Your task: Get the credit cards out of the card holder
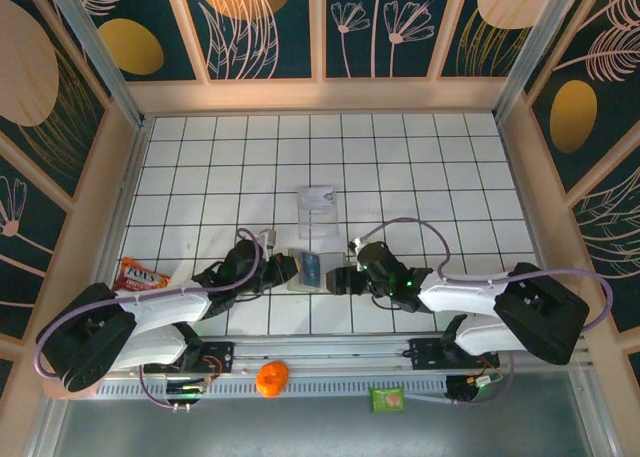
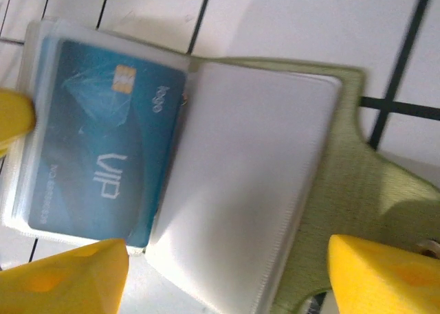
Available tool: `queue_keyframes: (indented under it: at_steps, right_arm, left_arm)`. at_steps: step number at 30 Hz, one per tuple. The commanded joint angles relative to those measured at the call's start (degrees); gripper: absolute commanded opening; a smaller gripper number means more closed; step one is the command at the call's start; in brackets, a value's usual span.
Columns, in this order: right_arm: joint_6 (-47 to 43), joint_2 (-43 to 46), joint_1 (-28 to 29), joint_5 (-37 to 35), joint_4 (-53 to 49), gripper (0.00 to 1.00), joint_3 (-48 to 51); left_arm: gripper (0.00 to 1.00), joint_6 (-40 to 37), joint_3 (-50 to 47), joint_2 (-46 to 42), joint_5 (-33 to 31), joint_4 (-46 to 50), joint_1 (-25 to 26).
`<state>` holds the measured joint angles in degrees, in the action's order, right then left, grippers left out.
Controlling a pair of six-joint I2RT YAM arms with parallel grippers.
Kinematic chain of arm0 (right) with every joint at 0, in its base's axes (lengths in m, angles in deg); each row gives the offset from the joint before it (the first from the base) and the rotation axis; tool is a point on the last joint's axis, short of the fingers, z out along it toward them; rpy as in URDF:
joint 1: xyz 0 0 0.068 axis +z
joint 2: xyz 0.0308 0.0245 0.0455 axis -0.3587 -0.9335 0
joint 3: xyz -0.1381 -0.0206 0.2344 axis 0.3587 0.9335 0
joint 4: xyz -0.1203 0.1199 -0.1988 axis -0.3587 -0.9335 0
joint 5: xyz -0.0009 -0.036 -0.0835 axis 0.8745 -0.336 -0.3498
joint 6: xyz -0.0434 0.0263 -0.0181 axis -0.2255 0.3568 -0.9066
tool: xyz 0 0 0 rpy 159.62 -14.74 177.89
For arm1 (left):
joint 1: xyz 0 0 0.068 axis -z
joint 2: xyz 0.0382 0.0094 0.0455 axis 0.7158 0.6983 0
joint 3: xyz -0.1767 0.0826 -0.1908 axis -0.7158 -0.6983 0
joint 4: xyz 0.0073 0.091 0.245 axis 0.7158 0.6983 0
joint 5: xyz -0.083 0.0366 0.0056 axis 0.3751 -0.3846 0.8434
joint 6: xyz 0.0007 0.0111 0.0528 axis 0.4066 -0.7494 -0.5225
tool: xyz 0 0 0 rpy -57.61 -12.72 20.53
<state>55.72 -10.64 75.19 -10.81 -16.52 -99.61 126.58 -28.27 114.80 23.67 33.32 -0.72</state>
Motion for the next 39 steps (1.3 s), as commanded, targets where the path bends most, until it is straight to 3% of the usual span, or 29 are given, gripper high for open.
queue_keyframes:
  at_steps: [1,5,8,12,16,23,27,35,39]
  right_arm:
    - [2.4,1.9,-0.7,-5.7,-5.0,0.70,0.8]
    - [3.3,4.0,-0.8,-8.5,-8.3,0.64,0.8]
    - [3.8,7.1,-0.8,-10.4,-10.6,0.62,0.6]
    - [1.9,12.1,-0.8,-9.6,-12.5,0.42,-0.7]
    - [-1.5,10.6,-0.6,-3.8,-11.4,0.26,-4.5]
    - [-4.6,2.3,0.9,2.4,-6.0,0.10,-9.8]
    - [-6.2,-0.8,2.1,2.9,-6.6,0.09,-13.0]
    - [-6.8,6.7,2.4,-5.4,-14.0,0.13,-15.3]
    - [-6.9,9.7,2.4,-5.0,-16.1,0.16,-17.4]
  left_arm:
    - [0.01,0.7,-1.0,-1.9,-1.6,3.9,-0.1]
    - [0.40,0.6,-1.5,-4.8,-4.6,8.5,-0.6]
    - [0.53,-0.5,-1.6,-8.8,-7.8,12.5,-0.9]
    - [0.58,-3.6,-0.6,-14.4,-10.8,16.8,-0.9]
    - [0.57,-8.2,2.6,-13.4,-6.7,15.5,-0.9]
    - [0.39,-9.8,6.0,-1.8,-0.4,8.6,0.3]
    - [0.28,-10.2,6.5,1.8,-0.2,8.0,0.7]
    - [0.29,-10.7,5.9,1.4,-1.7,9.3,0.7]
    - [0.30,-11.3,6.1,1.4,-1.4,9.1,0.7]
